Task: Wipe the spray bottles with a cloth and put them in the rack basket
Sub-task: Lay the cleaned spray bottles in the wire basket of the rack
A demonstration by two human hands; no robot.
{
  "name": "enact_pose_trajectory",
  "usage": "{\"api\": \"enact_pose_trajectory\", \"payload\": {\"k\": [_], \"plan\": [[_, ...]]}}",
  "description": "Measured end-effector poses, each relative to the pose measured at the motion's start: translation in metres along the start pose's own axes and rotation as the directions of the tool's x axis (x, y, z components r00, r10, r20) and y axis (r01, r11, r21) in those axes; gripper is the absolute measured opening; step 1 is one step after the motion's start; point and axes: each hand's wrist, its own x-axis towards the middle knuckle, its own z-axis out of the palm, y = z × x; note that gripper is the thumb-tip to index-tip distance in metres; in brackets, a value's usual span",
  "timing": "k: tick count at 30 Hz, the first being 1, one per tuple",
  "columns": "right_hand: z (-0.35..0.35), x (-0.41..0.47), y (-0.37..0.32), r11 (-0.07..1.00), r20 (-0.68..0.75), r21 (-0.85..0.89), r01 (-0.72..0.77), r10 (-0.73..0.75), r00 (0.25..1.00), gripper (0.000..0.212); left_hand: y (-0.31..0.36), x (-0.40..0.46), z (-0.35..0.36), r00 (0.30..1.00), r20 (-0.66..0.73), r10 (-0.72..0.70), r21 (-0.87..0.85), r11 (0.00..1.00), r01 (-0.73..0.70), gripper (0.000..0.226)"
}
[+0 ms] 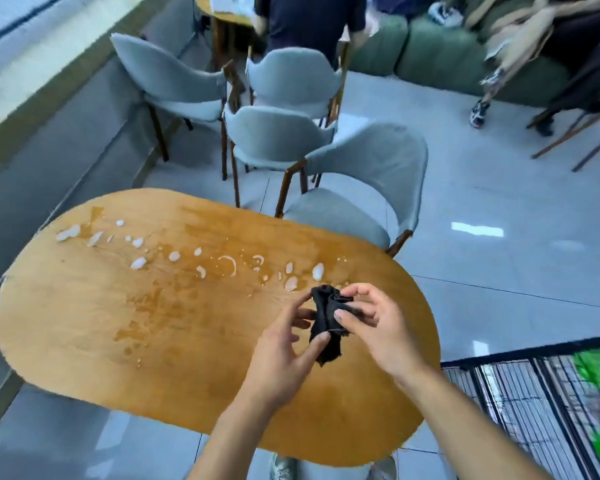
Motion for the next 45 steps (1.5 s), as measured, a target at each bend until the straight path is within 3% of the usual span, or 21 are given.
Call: {"api": "enact_pose_trajectory", "payload": {"k": [4, 7, 15, 18, 21, 23, 26, 28, 32, 37, 38, 40, 42, 45], "plan": [[-0.096, -0.044, -0.055, 0.997, -0.189, 0.049, 0.062, -0.051, 0.981, 0.027, 0.097, 0.037, 0.039, 0.967, 0.148, 0.208, -0.011, 0.978, -0.208, 0.065], [-0.170, -0.087, -0.069, 0.994, -0.384, 0.003, 0.107, -0.097, 0.918, 0.035, 0.160, 0.057, 0.081, 0.912, 0.234, 0.337, -0.008, 0.939, -0.345, 0.063], [-0.337, -0.233, -0.058, 0.987, -0.797, 0.067, 0.147, -0.035, 0.603, 0.040, 0.284, 0.061, 0.231, 0.748, 0.408, 0.523, -0.125, 0.844, -0.522, 0.052], [-0.378, -0.284, -0.047, 0.974, -0.863, 0.115, 0.194, 0.001, 0.506, 0.042, 0.325, 0.038, 0.290, 0.663, 0.463, 0.588, -0.142, 0.788, -0.600, 0.051], [-0.415, -0.327, -0.043, 0.930, -0.898, 0.208, 0.304, 0.059, 0.436, 0.040, 0.361, 0.001, 0.347, 0.579, 0.490, 0.652, -0.185, 0.727, -0.662, 0.035], [-0.436, -0.350, -0.040, 0.902, -0.901, 0.244, 0.355, 0.076, 0.426, 0.036, 0.382, -0.028, 0.381, 0.525, 0.531, 0.665, -0.215, 0.705, -0.676, 0.031], [-0.463, -0.383, -0.034, 0.896, -0.894, 0.250, 0.366, 0.068, 0.444, 0.040, 0.404, -0.073, 0.433, 0.366, 0.669, 0.647, -0.253, 0.661, -0.707, 0.056], [-0.479, -0.406, -0.026, 0.907, -0.893, 0.231, 0.351, 0.054, 0.448, 0.047, 0.414, -0.097, 0.469, 0.285, 0.730, 0.622, -0.254, 0.633, -0.731, 0.053], [-0.508, -0.455, -0.001, 0.959, -0.931, 0.113, 0.261, 0.010, 0.364, 0.043, 0.431, -0.129, 0.522, 0.267, 0.746, 0.611, -0.302, 0.667, -0.681, 0.013], [-0.527, -0.498, 0.047, 1.000, -0.987, -0.023, 0.019, -0.025, 0.161, 0.004, 0.453, -0.152, 0.551, 0.271, 0.759, 0.593, -0.407, 0.756, -0.513, 0.014], [-0.528, -0.504, 0.055, 0.998, -0.990, -0.040, -0.057, -0.032, 0.136, 0.005, 0.456, -0.155, 0.556, 0.260, 0.760, 0.595, -0.422, 0.757, -0.499, 0.014], [-0.527, -0.514, 0.068, 0.989, -0.990, -0.047, -0.137, -0.028, 0.135, 0.006, 0.461, -0.159, 0.562, 0.251, 0.762, 0.597, -0.445, 0.764, -0.466, 0.016], [-0.522, -0.521, 0.075, 0.991, -0.984, -0.019, -0.136, 0.005, 0.180, 0.003, 0.466, -0.164, 0.566, 0.255, 0.766, 0.590, -0.449, 0.775, -0.445, 0.013], [-0.511, -0.527, 0.075, 0.993, -0.974, -0.017, -0.120, 0.011, 0.226, 0.015, 0.470, -0.170, 0.567, 0.247, 0.781, 0.573, -0.446, 0.790, -0.421, 0.012]]}}
